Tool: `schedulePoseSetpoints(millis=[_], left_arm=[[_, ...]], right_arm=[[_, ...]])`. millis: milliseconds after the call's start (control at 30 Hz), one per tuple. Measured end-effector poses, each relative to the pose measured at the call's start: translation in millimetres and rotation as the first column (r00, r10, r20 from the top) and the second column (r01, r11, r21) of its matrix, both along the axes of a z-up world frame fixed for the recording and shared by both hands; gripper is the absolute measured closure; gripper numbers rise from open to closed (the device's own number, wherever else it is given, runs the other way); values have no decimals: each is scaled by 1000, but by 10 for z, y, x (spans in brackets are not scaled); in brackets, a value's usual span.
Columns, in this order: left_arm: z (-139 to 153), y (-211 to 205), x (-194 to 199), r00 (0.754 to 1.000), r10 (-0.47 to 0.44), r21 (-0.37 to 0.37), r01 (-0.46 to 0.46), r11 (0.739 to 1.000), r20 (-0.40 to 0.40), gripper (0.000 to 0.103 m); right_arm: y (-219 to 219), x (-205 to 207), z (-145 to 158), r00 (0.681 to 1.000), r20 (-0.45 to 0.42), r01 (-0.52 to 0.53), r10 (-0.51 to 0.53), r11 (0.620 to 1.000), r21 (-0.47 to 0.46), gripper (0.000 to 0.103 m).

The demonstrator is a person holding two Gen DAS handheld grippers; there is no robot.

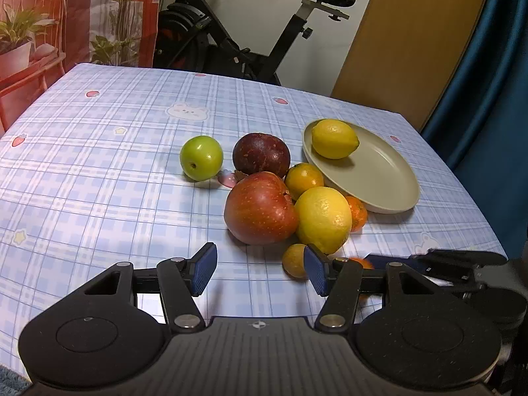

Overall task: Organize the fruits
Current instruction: 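Move the right tool back to the fruits and open over a tangerine, then grasp the small orange tangerine with the right gripper and lift it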

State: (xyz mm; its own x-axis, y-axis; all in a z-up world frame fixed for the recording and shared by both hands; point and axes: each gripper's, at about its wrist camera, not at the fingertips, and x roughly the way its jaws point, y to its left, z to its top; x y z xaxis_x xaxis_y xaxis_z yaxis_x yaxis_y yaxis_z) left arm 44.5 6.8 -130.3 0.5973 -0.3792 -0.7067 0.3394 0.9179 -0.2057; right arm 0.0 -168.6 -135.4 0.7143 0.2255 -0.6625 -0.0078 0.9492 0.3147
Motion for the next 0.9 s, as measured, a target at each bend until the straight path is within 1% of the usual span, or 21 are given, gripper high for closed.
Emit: schedulePoseSetpoints(millis=[100,200,333,367,433,533,633,700,900], left_arm=[[-5,-21,7,1000,-7,1,7,1000,-4,43],[-15,-82,18,999,-30,5,30,1000,-10,43],[-19,-220,55,997,-74,33,74,997,-8,43],[-1,-256,72,996,-87,36,88,996,-7,43],[43,-314,101,994,-111,40,111,993,1,42],[168,-410,152,991,-129,62,127,990,35,43],[302,-498,189,988,-141,58,137,989,60,43],[330,-568,169,986,-155,62,151,987,67,43],[186,-750,70,975,-223,61,223,973,-2,44]], right_arm=[[-77,-19,7,999,14,50,-49,997,-57,66],[-101,-21,-10,999,29,33,-31,995,-94,66],[-78,-40,-9,999,39,17,-12,992,-125,65],[-72,-37,-4,999,37,12,-7,992,-123,63],[-84,-37,-19,1000,31,6,-3,994,-107,61],[-115,-34,-46,1000,23,10,-8,997,-75,61],[-137,-41,-45,1000,24,9,-7,999,-53,60],[-149,-58,-37,1000,27,4,-3,999,-42,58],[-125,-122,-47,1000,19,-14,15,999,-41,57]])
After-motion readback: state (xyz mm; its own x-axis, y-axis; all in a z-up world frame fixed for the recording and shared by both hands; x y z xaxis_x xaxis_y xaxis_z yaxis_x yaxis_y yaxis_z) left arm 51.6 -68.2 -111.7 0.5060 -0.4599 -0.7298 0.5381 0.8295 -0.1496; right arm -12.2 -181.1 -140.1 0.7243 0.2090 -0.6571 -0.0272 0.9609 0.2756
